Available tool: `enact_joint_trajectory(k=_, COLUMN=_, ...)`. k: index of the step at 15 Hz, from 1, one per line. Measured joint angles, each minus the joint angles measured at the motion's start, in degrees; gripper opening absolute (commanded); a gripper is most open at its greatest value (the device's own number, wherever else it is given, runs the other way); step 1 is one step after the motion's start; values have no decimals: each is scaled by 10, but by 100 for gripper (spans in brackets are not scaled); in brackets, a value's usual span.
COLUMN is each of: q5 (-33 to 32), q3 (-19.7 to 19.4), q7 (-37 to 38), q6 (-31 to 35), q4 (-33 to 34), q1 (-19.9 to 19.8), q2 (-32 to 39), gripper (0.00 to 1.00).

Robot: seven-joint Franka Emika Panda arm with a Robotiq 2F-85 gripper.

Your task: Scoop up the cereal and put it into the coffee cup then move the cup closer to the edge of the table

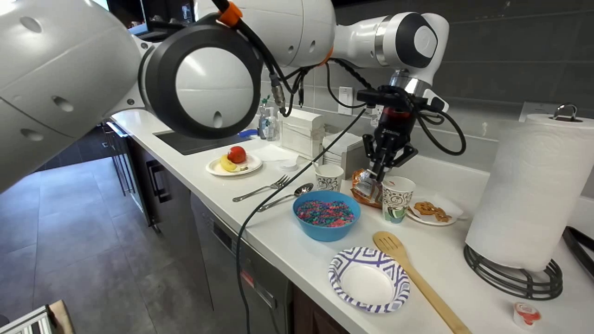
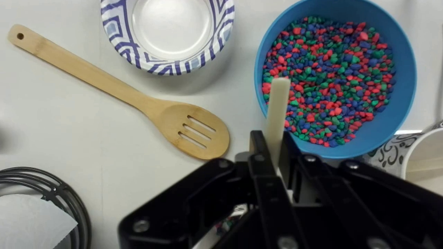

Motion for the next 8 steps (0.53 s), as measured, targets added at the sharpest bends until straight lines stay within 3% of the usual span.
enact_joint_trajectory(k=8, q5=0, q3=-1, q7=-11, q6=0, q4=17, q1=-2, q2=21, gripper=3)
